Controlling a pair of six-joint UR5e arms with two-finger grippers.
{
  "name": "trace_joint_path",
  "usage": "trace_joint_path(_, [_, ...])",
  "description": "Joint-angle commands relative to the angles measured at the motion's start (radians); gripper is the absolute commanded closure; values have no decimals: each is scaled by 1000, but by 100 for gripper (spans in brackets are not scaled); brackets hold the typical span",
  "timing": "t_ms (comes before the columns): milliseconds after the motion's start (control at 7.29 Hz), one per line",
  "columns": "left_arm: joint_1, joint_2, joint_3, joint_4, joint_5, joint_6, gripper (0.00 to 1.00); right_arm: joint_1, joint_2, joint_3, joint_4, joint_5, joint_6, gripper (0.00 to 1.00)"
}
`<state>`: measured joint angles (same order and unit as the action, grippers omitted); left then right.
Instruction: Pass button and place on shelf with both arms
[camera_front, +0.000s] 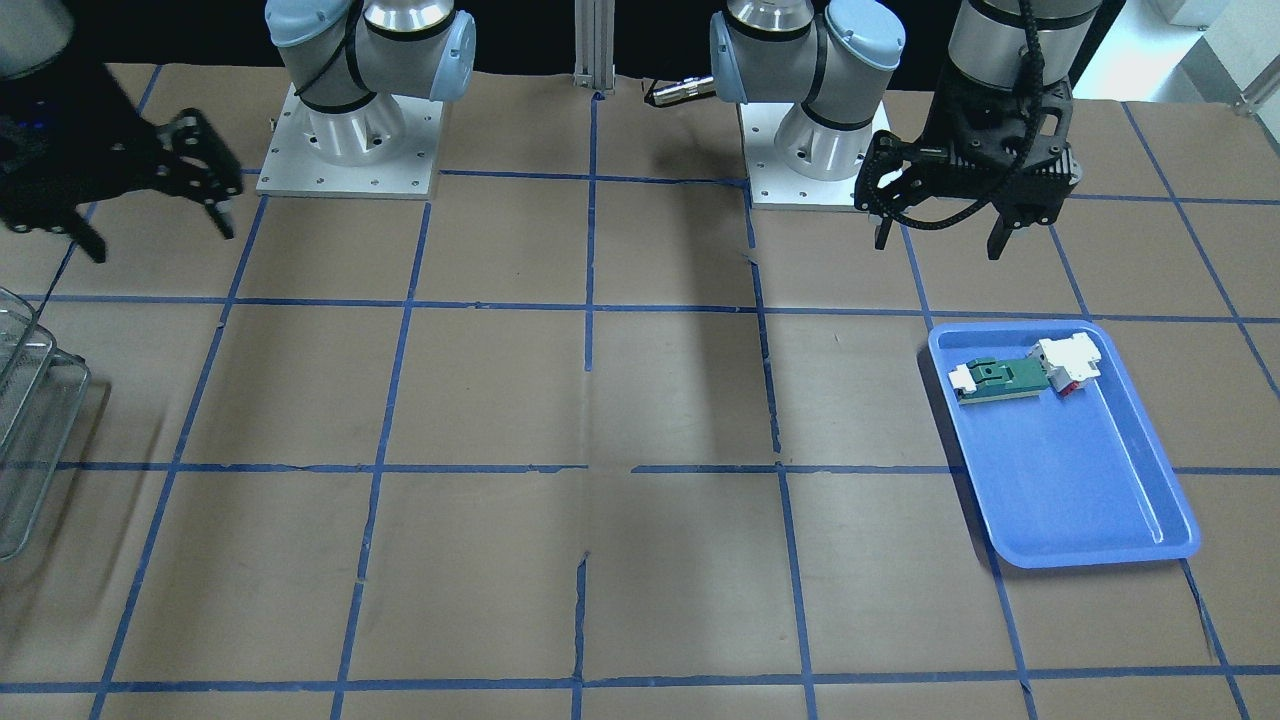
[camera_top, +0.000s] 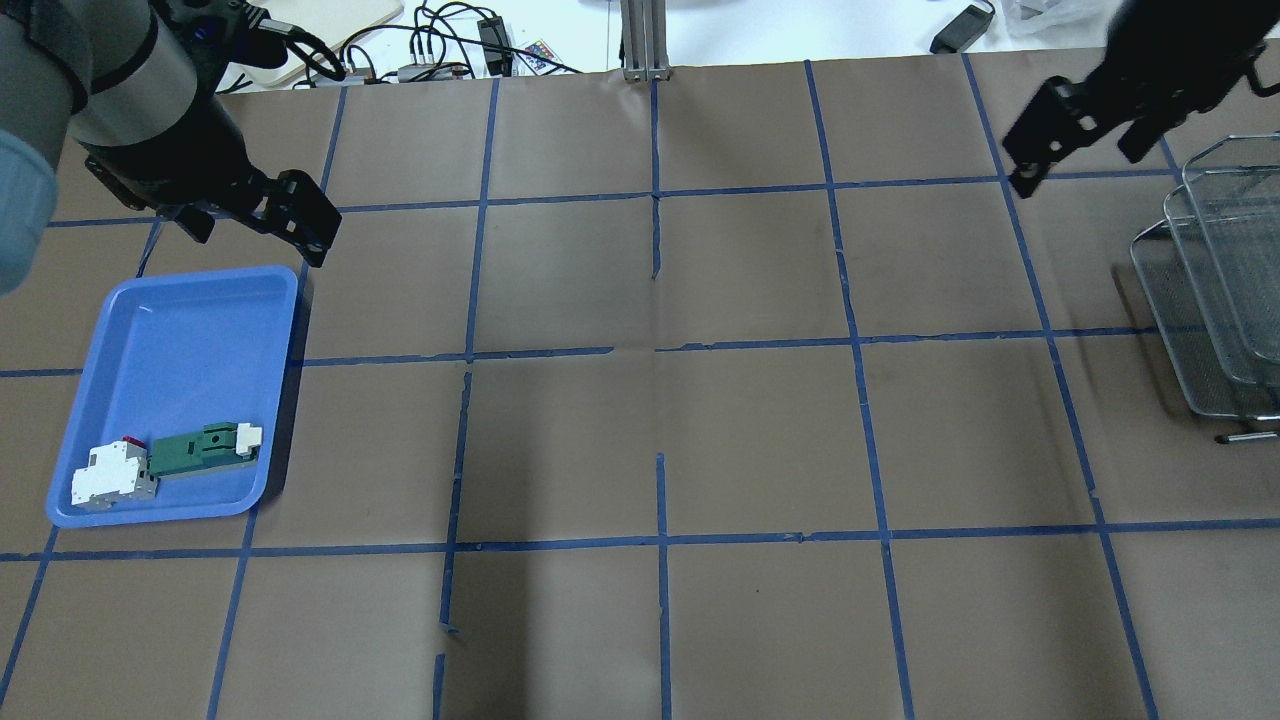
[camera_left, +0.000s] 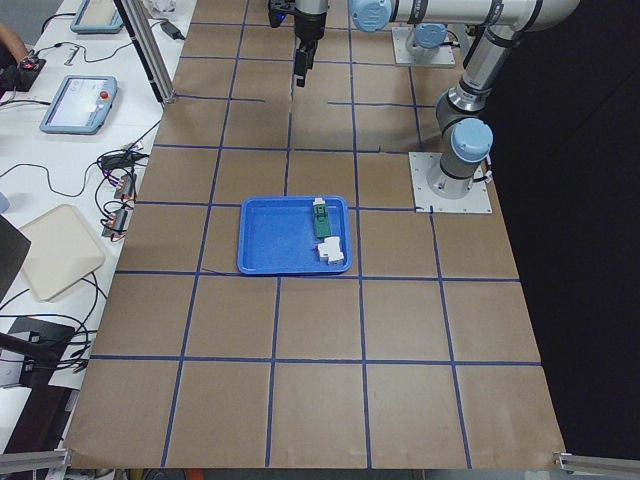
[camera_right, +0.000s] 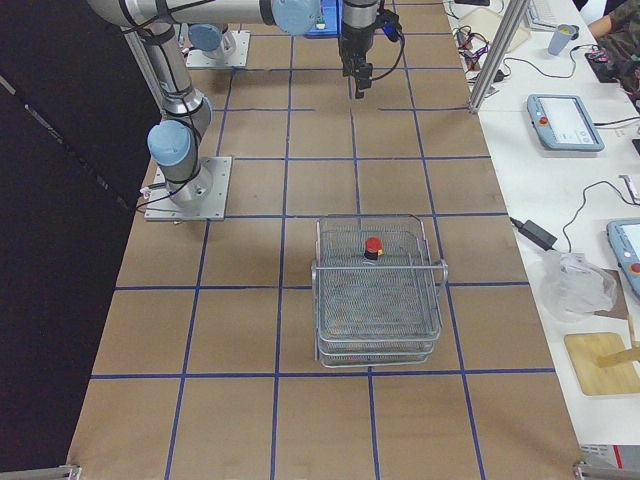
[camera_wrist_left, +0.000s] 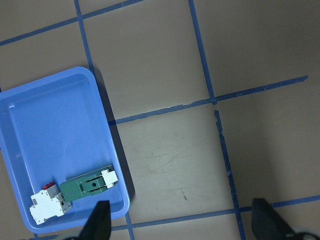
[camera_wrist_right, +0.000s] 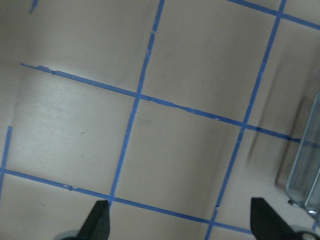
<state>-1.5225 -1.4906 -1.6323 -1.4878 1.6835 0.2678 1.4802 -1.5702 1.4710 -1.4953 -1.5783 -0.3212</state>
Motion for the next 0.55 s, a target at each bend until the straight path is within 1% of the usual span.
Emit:
trace_joint_path(0, [-2, 0, -3, -5, -68, -12, 0, 130, 1, 8, 1, 12, 406, 0])
trace_joint_path(137, [-4, -8, 5, -5, -80, -113, 0, 126, 19, 32, -12, 11, 419, 0])
trace_joint_path(275, [-10, -16, 11, -6, -77, -148, 0, 124, 36, 51, -70, 6, 438, 0])
trace_joint_path(412, [-10, -14, 12, -12, -77, -179, 0, 126, 30, 87, -101, 6, 470, 0])
